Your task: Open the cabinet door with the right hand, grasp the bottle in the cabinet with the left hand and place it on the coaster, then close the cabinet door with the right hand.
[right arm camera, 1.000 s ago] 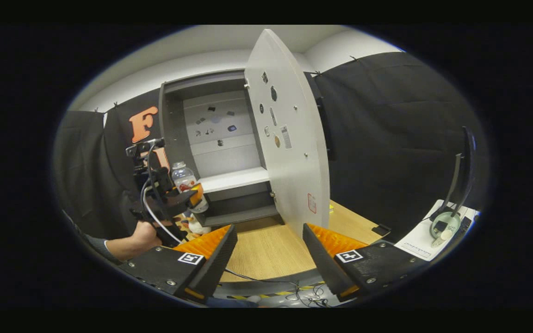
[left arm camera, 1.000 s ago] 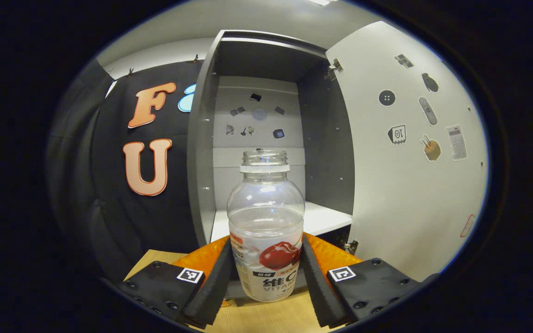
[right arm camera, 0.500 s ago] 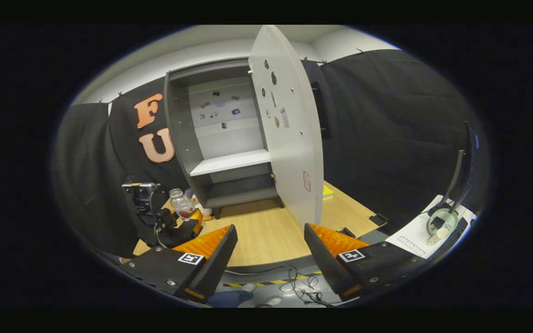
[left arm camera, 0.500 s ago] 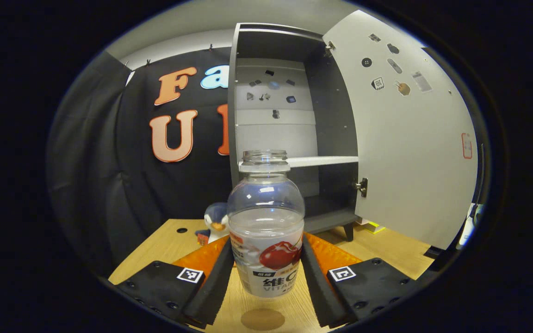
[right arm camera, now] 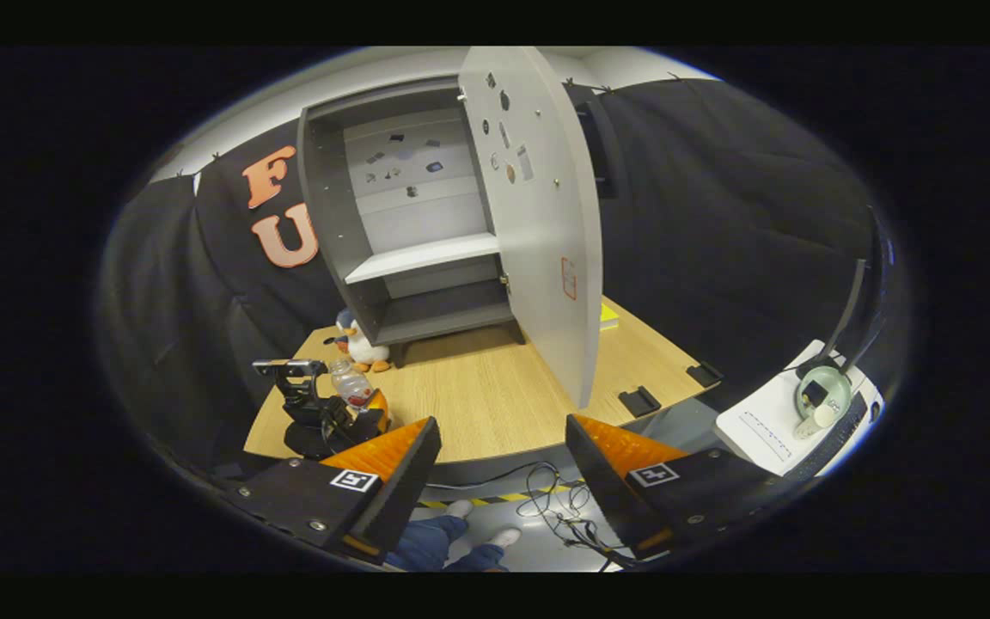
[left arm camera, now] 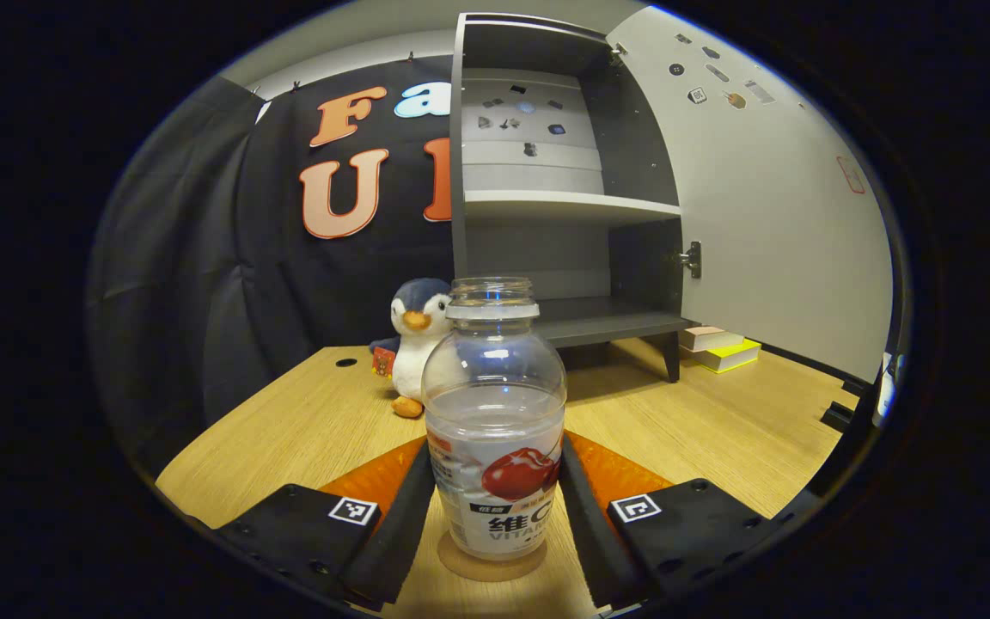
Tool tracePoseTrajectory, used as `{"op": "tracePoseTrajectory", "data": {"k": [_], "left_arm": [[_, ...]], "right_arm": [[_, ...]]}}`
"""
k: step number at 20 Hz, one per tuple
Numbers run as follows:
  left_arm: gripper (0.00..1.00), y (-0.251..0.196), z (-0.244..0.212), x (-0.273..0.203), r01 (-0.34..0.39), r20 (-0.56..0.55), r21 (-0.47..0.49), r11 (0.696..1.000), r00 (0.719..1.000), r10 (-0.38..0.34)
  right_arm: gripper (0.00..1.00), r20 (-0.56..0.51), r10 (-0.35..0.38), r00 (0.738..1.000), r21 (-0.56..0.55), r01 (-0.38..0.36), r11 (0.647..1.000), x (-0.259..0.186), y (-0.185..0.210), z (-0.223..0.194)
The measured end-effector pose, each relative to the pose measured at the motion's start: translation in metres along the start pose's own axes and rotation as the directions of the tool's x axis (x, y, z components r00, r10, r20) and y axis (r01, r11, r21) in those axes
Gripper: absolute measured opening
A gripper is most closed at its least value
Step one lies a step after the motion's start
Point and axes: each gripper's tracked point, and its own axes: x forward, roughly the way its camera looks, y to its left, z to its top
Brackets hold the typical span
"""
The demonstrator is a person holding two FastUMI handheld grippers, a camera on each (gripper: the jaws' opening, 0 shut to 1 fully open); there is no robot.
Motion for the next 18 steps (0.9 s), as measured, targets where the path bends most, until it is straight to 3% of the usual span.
{"op": "tracePoseTrajectory", "data": {"k": [9,11,18], "left_arm": [[0.86,-0.001,-0.02,-0.014,-0.014,-0.028,-0.008,1.0,1.0,0.013],[1.0,0.001,-0.02,-0.014,-0.013,-0.03,0.002,1.0,0.999,0.013],[0.99,0.001,-0.009,-0.029,-0.006,-0.025,0.017,1.0,1.0,0.006]], "right_arm": [[0.92,-0.07,0.072,0.995,-0.031,-0.074,0.997,0.019,0.026,-0.014],[0.92,-0.077,0.078,0.994,-0.025,-0.08,0.996,0.02,0.026,-0.017],[0.92,-0.077,0.102,0.992,0.015,-0.101,0.995,0.021,0.028,-0.02]]}}
